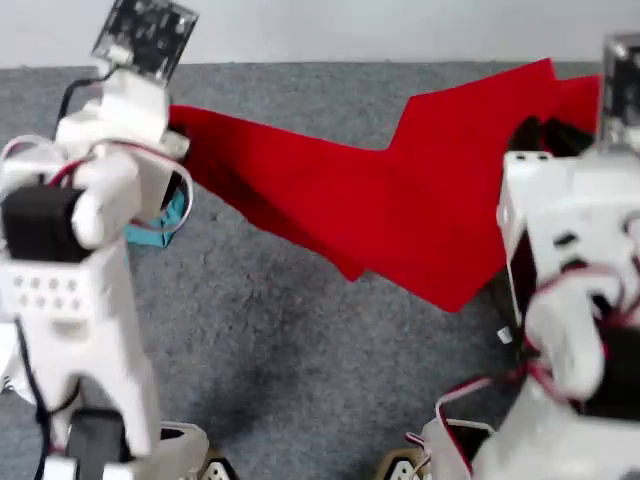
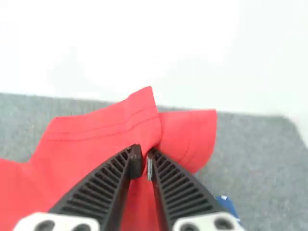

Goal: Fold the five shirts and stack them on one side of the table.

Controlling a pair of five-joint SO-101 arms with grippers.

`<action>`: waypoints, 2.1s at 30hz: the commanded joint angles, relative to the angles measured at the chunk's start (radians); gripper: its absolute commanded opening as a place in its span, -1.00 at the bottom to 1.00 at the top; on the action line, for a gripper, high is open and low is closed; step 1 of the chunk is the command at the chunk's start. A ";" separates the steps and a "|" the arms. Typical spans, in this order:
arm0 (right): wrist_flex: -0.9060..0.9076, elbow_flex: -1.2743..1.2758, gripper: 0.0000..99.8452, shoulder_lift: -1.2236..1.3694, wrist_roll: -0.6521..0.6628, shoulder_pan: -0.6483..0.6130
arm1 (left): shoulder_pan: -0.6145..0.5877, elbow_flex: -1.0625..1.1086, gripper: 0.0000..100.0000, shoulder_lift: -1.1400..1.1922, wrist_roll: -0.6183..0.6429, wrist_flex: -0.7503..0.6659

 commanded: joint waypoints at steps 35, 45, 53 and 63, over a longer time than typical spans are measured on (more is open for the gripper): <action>-0.177 0.942 -0.61 -0.163 -0.002 -0.131 | -0.003 0.645 -0.97 -0.450 -0.064 -0.063; -0.349 1.056 -0.62 -0.056 -0.002 -0.352 | -0.012 1.208 -0.97 -0.450 -0.066 -0.526; -0.367 0.954 -0.82 0.274 -0.005 -0.575 | -0.014 1.448 -0.97 -0.450 -0.060 -0.675; -0.426 0.919 -0.78 0.455 -0.006 -0.696 | -0.012 1.595 -0.97 -0.448 -0.060 -0.756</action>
